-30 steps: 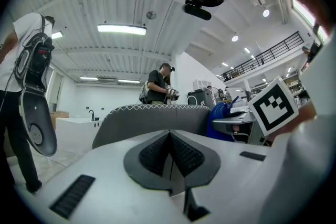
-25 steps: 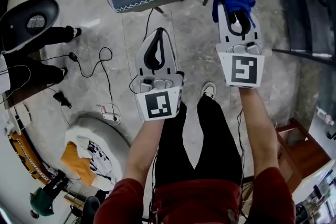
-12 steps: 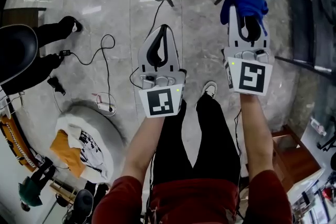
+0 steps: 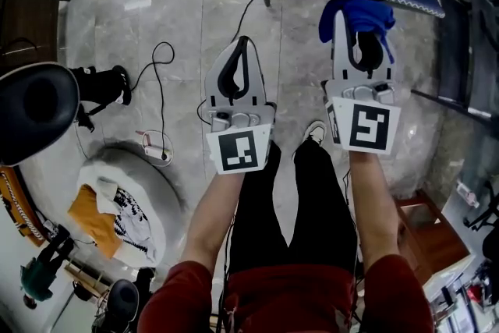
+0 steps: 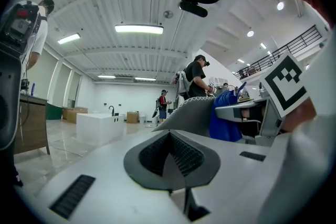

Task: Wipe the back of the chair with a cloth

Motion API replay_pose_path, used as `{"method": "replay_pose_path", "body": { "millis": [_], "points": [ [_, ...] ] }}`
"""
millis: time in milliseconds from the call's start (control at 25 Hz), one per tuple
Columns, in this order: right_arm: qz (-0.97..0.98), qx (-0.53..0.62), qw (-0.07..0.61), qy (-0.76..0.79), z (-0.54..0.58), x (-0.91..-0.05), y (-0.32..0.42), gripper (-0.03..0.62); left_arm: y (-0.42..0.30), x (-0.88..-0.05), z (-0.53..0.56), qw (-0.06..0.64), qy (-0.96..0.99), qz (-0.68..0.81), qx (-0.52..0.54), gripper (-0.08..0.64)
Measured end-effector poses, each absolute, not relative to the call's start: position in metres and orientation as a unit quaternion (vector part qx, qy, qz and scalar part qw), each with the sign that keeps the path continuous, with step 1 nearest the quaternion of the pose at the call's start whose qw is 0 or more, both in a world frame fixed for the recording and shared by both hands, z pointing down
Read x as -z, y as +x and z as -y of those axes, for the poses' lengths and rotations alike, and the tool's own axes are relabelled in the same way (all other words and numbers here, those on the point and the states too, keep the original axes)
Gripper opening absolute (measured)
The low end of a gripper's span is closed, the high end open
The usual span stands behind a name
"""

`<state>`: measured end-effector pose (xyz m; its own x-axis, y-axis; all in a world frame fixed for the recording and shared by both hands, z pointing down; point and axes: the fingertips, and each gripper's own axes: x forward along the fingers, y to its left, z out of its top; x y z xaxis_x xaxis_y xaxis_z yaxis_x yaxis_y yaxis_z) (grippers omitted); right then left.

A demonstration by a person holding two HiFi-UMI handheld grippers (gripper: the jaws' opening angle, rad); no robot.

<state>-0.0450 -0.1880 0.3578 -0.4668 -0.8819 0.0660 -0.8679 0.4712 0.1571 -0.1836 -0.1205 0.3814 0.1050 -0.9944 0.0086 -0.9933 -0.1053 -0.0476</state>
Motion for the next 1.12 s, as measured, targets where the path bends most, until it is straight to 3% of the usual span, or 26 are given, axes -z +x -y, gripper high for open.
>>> {"method": "replay_pose_path", "body": {
  "millis": [280,600,1120],
  "points": [
    [0.880,0.051,0.065,0.467,0.178,-0.353,-0.117,0.057,-0.224,-0.385,0.112,0.012,-0.734,-0.679,0.026,0.013],
    [0.892,0.032,0.083,0.443,0.171,-0.364,-0.150,0.057,-0.247,-0.384,0.106,0.010,-0.724,-0.689,0.030,0.012],
    [0.895,-0.020,0.082,0.438,0.149,-0.344,-0.131,0.057,-0.228,-0.351,0.096,-0.015,-0.731,-0.680,0.059,0.013]
  ]
}}
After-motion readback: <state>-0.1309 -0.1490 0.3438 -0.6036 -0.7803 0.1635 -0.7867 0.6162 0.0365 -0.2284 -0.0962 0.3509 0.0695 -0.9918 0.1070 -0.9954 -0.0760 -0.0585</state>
